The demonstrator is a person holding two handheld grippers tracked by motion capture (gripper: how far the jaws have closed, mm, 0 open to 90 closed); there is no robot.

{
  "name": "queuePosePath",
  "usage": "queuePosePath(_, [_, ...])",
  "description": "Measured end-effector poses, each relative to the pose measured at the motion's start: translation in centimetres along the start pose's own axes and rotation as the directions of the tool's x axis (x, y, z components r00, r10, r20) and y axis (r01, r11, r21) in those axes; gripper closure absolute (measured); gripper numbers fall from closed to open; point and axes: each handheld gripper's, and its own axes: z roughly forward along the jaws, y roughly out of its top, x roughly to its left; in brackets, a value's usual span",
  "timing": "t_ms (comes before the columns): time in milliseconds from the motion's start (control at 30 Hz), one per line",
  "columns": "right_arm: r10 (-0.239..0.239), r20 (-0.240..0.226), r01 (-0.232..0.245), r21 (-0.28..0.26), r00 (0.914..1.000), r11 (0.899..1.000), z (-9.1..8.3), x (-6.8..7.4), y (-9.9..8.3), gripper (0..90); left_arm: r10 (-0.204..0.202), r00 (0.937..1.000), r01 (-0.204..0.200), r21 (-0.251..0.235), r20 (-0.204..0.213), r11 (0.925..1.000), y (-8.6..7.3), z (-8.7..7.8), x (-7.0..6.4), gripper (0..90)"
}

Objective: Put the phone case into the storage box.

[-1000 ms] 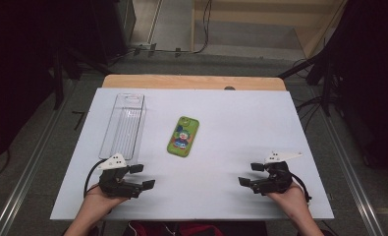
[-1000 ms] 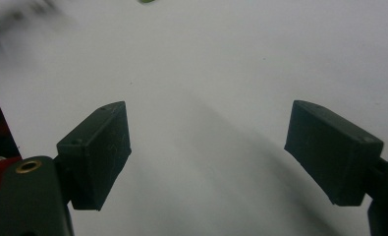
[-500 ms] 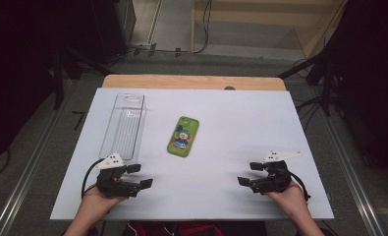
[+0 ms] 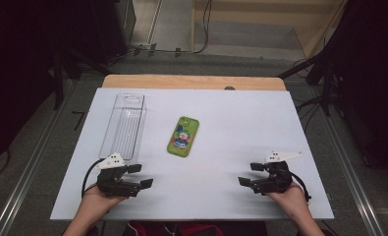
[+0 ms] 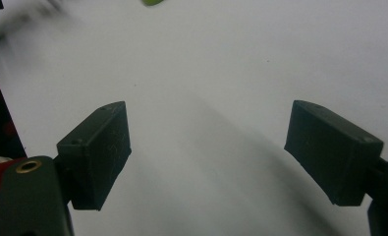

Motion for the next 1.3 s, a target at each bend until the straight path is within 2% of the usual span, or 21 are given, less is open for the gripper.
queuePosePath(967, [0.002, 0.001, -0.002, 0.004, 1.0, 1.0, 0.04, -0.04, -0.1, 15.3, -0.021, 0.9998, 0.02, 0.014, 0.008, 0.9997, 0.1, 0.15, 0.3, 23.6])
queuePosePath(1300, [0.004, 0.003, -0.004, 0.008, 1.0, 1.0, 0.09, -0.09, -0.12, 15.3, -0.003, 0.9998, 0.003, 0.02, 0.017, 0.9998, 0.49, 0.4, -0.17, 23.6])
